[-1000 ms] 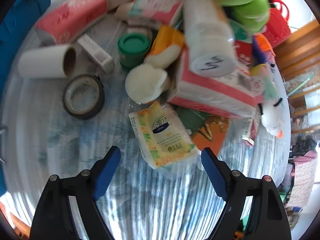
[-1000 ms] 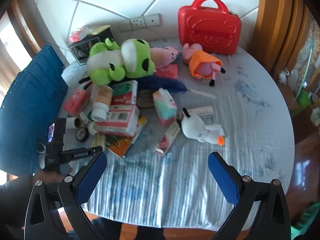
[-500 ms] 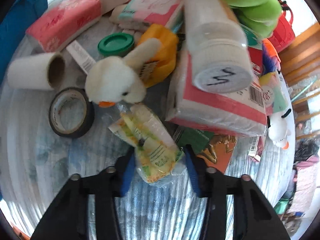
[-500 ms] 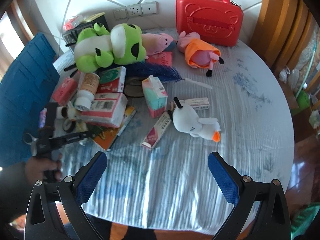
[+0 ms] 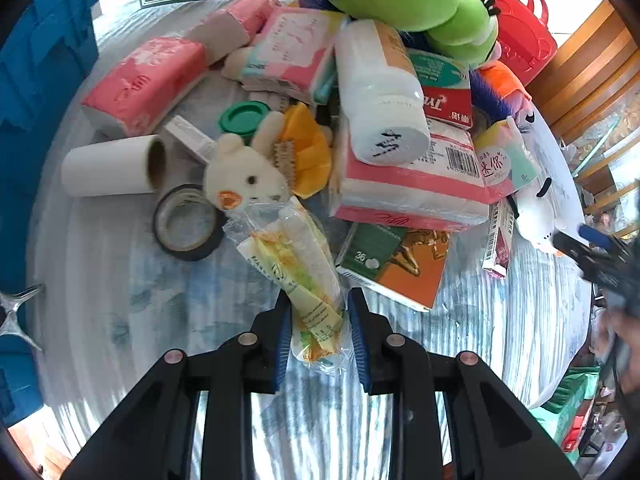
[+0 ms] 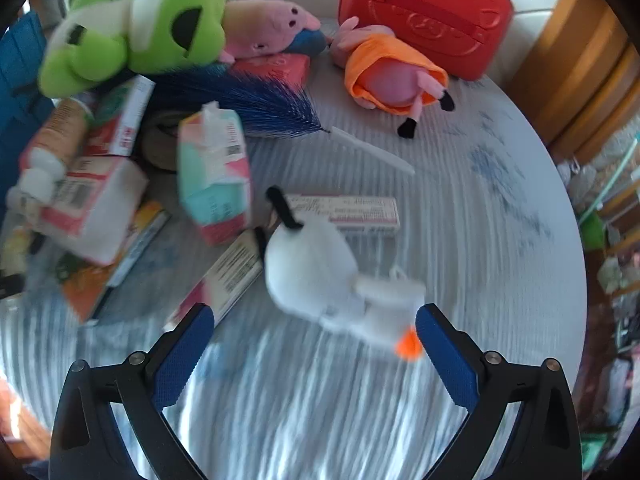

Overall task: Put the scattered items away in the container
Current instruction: 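Grasp the clear plastic bag with the left tool while the right tool grasps the white plush dog, then lift the plastic bag and plush dog and carry them over the blue bin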

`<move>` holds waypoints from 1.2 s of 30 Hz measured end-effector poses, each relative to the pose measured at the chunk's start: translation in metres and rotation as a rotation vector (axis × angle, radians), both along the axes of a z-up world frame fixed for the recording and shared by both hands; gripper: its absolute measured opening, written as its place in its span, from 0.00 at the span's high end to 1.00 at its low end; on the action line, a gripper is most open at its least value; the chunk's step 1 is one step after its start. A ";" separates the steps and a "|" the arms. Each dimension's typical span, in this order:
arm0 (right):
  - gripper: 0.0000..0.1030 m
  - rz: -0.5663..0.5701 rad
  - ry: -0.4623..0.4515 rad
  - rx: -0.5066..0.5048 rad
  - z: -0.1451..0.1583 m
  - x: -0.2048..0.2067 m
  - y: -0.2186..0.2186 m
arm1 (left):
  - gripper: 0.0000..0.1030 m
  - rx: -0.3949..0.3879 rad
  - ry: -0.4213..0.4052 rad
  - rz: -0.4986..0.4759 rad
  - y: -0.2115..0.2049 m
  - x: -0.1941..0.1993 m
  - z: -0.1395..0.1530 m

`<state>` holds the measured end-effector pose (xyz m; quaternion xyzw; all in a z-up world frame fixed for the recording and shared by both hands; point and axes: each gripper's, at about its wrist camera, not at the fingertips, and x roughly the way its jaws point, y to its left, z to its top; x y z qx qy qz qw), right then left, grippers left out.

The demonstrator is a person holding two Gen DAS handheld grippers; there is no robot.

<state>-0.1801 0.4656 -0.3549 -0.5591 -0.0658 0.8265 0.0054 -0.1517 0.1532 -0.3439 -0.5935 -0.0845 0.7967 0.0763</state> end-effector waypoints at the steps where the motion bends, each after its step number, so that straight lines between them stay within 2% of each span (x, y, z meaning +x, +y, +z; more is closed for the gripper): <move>1: 0.01 0.008 -0.007 0.011 -0.007 -0.007 0.000 | 0.75 -0.002 -0.001 0.002 -0.003 0.000 0.001; 5: 0.01 0.025 -0.043 0.048 -0.033 -0.024 0.003 | 0.75 -0.008 -0.012 0.002 -0.006 0.000 -0.008; 13: 0.02 0.100 -0.064 0.157 -0.051 -0.030 0.002 | 0.75 -0.008 -0.019 -0.012 0.002 -0.005 -0.010; 17: 0.18 0.077 -0.057 0.132 -0.047 -0.033 0.012 | 0.75 -0.005 -0.012 -0.025 0.007 -0.009 -0.007; 27: 0.17 0.095 -0.096 0.078 -0.057 -0.046 0.020 | 0.75 -0.011 -0.002 -0.015 0.004 -0.006 0.000; 28: 0.20 0.097 -0.101 0.069 -0.056 -0.046 0.022 | 0.75 -0.012 -0.001 -0.012 0.003 -0.005 0.001; 30: 0.32 0.101 -0.100 0.047 -0.054 -0.046 0.023 | 0.75 -0.014 -0.001 -0.007 0.000 -0.004 0.001; 31: 0.44 0.097 -0.100 0.024 -0.051 -0.046 0.024 | 0.75 -0.013 -0.001 -0.005 -0.002 -0.003 0.001; 36: 0.47 0.064 -0.099 -0.043 -0.036 -0.031 0.026 | 0.75 -0.004 0.007 -0.009 -0.002 -0.003 0.005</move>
